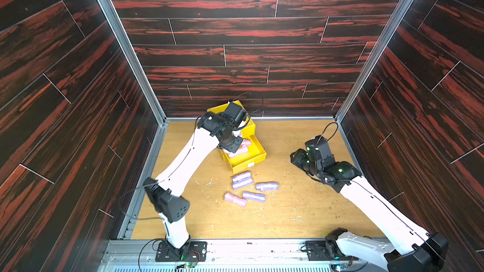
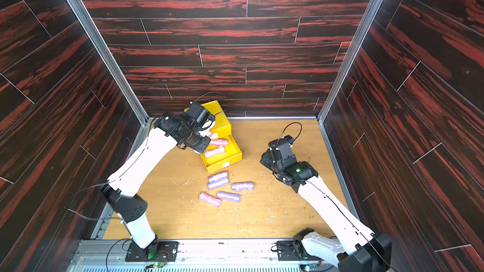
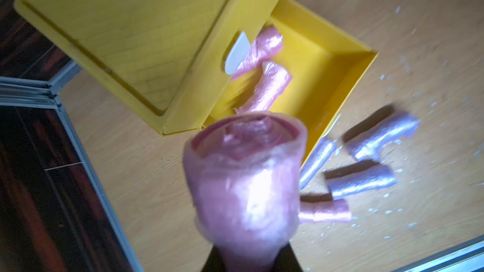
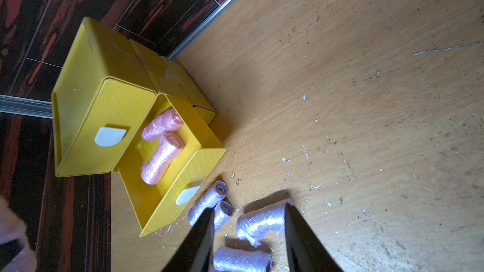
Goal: Sort the rolls of trash bags by color and place them into the drawer
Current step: Pick up the roll of trash bags from the center of the board, then place the roll of trash bags in the drawer.
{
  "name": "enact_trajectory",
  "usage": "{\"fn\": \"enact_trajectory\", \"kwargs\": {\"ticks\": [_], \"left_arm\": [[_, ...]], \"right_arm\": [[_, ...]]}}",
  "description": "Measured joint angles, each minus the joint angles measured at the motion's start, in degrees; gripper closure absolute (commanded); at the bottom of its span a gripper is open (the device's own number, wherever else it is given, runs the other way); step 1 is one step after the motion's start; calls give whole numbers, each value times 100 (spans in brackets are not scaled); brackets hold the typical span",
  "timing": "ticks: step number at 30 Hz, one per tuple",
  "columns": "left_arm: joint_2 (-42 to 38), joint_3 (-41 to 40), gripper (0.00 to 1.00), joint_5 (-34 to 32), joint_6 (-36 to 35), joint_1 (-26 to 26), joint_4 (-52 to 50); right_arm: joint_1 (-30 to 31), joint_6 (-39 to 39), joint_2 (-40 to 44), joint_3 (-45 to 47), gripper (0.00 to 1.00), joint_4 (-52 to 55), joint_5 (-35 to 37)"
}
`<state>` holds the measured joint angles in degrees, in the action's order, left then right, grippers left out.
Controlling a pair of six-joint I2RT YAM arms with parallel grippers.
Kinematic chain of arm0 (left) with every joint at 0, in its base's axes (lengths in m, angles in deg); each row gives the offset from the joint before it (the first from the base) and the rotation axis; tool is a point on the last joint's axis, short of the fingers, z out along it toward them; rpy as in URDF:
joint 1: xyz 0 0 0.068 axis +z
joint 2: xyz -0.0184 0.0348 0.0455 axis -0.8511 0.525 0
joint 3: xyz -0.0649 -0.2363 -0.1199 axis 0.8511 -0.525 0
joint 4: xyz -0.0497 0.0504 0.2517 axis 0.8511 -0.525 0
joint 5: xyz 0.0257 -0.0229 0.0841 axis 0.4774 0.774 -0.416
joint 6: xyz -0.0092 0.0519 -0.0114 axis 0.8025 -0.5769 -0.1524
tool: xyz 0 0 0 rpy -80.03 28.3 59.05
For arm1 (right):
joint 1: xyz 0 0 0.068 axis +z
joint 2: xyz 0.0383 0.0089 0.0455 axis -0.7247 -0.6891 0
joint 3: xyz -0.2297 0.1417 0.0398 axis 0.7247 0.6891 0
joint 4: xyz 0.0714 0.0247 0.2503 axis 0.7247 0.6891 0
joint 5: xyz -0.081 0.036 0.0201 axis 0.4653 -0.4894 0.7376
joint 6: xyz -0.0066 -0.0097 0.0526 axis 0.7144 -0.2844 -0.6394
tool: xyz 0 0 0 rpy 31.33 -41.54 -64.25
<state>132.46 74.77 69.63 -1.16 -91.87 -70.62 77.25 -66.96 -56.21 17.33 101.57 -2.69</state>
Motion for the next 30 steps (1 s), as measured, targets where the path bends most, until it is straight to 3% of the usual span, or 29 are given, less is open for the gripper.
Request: {"fn": "enact_trajectory", "kwargs": {"ticks": [8,13,22,30], "left_arm": [[332,35,100,-382,-1672,15,-33],[470,44,99,-321,-2280,2,151],[1491,258,100,221,-2308,-190,350],[1731,273,97,289,-2109,-219,590]], "right_arm": [[-2,4,-50,-2,53,72,85],[-2,7,-116,-2,53,76,125],[-2,7,-236,-4,53,101,131],[-2,4,-236,-4,53,144,127]]}}
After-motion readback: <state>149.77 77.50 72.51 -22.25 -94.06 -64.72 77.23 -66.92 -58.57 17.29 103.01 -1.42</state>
